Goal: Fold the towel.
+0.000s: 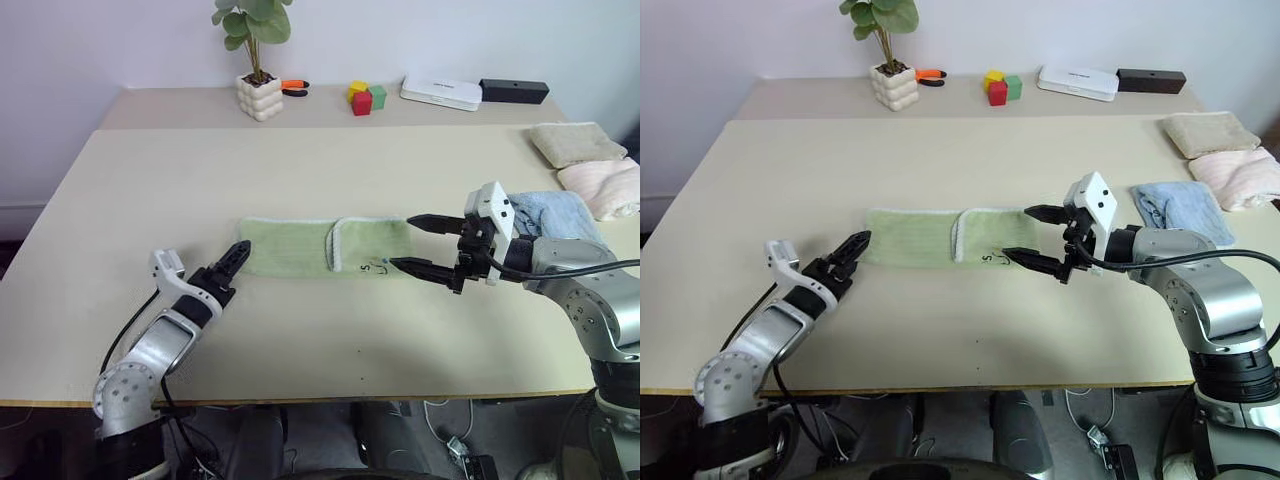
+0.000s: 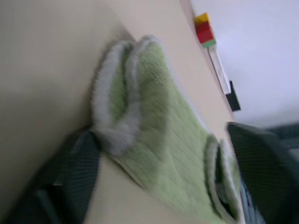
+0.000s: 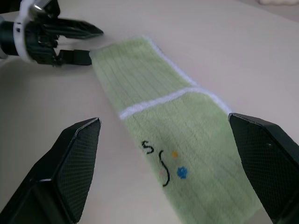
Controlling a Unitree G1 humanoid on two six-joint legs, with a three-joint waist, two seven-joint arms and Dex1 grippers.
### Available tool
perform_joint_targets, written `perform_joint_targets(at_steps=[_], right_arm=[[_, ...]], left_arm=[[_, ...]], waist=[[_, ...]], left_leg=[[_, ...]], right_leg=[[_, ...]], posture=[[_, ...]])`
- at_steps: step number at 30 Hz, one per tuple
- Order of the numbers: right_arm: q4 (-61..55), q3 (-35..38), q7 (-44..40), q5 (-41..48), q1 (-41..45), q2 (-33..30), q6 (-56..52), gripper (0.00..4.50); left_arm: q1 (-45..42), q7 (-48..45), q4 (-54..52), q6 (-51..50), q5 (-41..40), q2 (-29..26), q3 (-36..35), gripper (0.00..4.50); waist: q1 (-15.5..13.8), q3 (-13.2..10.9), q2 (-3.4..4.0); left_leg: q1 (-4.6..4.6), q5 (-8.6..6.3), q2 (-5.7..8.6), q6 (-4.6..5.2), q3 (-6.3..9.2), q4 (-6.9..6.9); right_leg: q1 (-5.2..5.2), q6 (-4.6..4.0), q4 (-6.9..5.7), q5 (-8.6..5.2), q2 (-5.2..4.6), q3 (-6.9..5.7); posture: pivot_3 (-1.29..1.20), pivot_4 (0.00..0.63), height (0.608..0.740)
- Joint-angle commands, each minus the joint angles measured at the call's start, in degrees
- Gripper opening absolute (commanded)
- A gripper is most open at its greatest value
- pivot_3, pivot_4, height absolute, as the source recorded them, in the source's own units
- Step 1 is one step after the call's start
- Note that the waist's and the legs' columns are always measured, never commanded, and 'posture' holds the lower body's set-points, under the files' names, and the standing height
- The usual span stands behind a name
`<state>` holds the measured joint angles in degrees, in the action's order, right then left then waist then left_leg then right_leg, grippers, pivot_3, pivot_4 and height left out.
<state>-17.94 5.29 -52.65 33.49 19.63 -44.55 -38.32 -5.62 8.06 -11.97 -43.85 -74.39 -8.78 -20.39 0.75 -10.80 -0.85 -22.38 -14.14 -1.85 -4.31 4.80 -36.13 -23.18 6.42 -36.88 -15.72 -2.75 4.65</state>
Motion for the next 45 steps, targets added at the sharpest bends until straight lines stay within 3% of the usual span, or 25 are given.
perform_joint_targets(at_steps=[1,5,8,12,16,21,25,28,35,36,39,44,45], right_arm=[[-1.6,0.7,1.1,-0.3,1.2,0.3,1.1,4.50],[-1.3,0.9,1.7,-0.7,1.0,0.4,1.1,4.50],[-1.7,2.0,1.3,-0.6,-0.3,-0.3,1.4,4.50],[-0.4,8.2,-3.3,2.2,-3.5,-3.8,2.1,4.50],[1.0,13.6,-2.7,3.2,-3.3,-3.1,5.4,4.50],[-0.5,16.0,-3.2,3.2,-6.4,-2.8,7.8,4.50],[-1.0,15.8,-1.5,2.1,-8.2,-3.2,8.5,4.50],[-2.5,16.1,0.0,2.4,-8.7,-3.1,7.8,4.50],[-4.9,16.7,3.3,2.9,-10.3,-3.0,6.5,4.50],[-5.2,16.8,3.6,3.0,-10.4,-3.1,6.2,4.50],[-5.6,16.9,4.3,3.4,-10.2,-3.2,5.6,4.50],[-4.4,15.5,5.3,3.7,-8.7,-2.8,5.1,4.50],[-3.9,15.3,5.4,3.7,-8.4,-2.8,5.1,4.50]], left_arm=[[-0.6,0.7,2.1,-1.0,1.3,0.6,1.9,2.16],[-2.5,0.0,1.5,-1.4,1.5,-0.1,2.0,0.05],[-5.1,-2.6,0.3,-1.9,3.5,-2.1,3.7,0.05],[-11.5,-7.3,-3.1,-2.7,6.1,-4.2,8.3,0.05],[-18.3,-12.8,-2.3,-3.1,9.1,-3.8,13.6,0.05],[-25.7,-23.1,3.8,-1.9,17.2,-1.1,23.3,0.05],[-30.9,-30.8,14.8,1.9,28.7,2.8,33.5,0.05],[-32.7,-34.9,20.0,5.9,35.2,5.7,37.3,0.05],[-35.4,-39.2,32.1,7.7,42.6,13.2,38.7,0.05],[-35.4,-39.9,32.6,6.9,42.6,13.7,38.2,0.65],[-35.0,-40.4,33.4,8.6,45.9,14.1,38.5,1.80],[-34.4,-42.4,30.0,4.2,45.8,13.6,37.5,4.21],[-34.4,-42.4,29.2,3.3,45.2,13.7,36.7,4.43]], waist=[[-0.1,0.0,-0.01],[-0.2,0.0,0.02],[-0.1,0.0,-0.03],[-0.4,-0.1,-0.09],[0.1,-0.1,-0.09],[0.0,-0.1,-0.09],[0.0,-0.1,-0.09],[0.2,-0.1,-0.08],[0.0,-0.1,-0.06],[0.0,-0.1,-0.06],[0.0,-0.1,-0.06],[0.1,-0.1,-0.06],[0.1,-0.1,-0.05]], left_leg=[[-0.03,0.00,0.01,0.00,0.01,0.00],[-0.10,0.00,0.01,0.00,0.02,0.08],[-0.10,0.00,0.01,0.00,0.03,0.07],[-0.22,0.00,0.03,-0.01,0.07,0.07],[-0.37,0.00,0.04,-0.01,0.05,0.06],[-0.35,0.00,0.04,-0.01,0.07,0.11],[-0.39,0.00,0.06,-0.01,0.06,0.04],[-0.45,0.00,0.07,-0.01,0.05,0.04],[-0.53,0.00,0.07,0.01,0.06,0.01],[-0.55,0.00,0.07,0.01,0.06,0.02],[-0.56,0.00,0.07,0.01,0.07,0.05],[-0.55,0.00,0.06,0.01,0.07,0.03],[-0.55,0.00,0.06,0.01,0.07,0.02]], right_leg=[[0.00,0.00,0.04,0.00,-0.01,0.00],[0.03,0.04,0.24,0.02,-0.02,-0.01],[0.03,0.05,0.25,0.03,-0.01,-0.01],[0.02,0.07,0.35,0.04,-0.01,-0.03],[0.06,0.37,0.65,0.24,-0.01,0.00],[0.05,0.47,0.67,0.29,0.04,-0.01],[0.05,0.46,0.71,0.29,0.03,0.00],[0.02,0.47,0.77,0.29,0.01,0.02],[-0.05,0.51,0.76,0.31,0.02,0.02],[-0.05,0.50,0.78,0.31,0.02,0.02],[-0.08,0.52,0.77,0.31,0.02,0.01],[-0.07,0.54,0.75,0.32,0.01,0.01],[-0.07,0.55,0.74,0.33,0.02,0.02]], posture=[[0.00,0.150,0.740],[0.00,0.150,0.740],[0.00,0.150,0.740],[0.00,0.150,0.740],[0.00,0.150,0.740],[0.00,0.150,0.740],[0.00,0.150,0.740],[0.00,0.150,0.740],[0.00,0.150,0.740],[0.00,0.150,0.740],[0.00,0.150,0.740],[0.00,0.150,0.740],[0.00,0.150,0.740]])
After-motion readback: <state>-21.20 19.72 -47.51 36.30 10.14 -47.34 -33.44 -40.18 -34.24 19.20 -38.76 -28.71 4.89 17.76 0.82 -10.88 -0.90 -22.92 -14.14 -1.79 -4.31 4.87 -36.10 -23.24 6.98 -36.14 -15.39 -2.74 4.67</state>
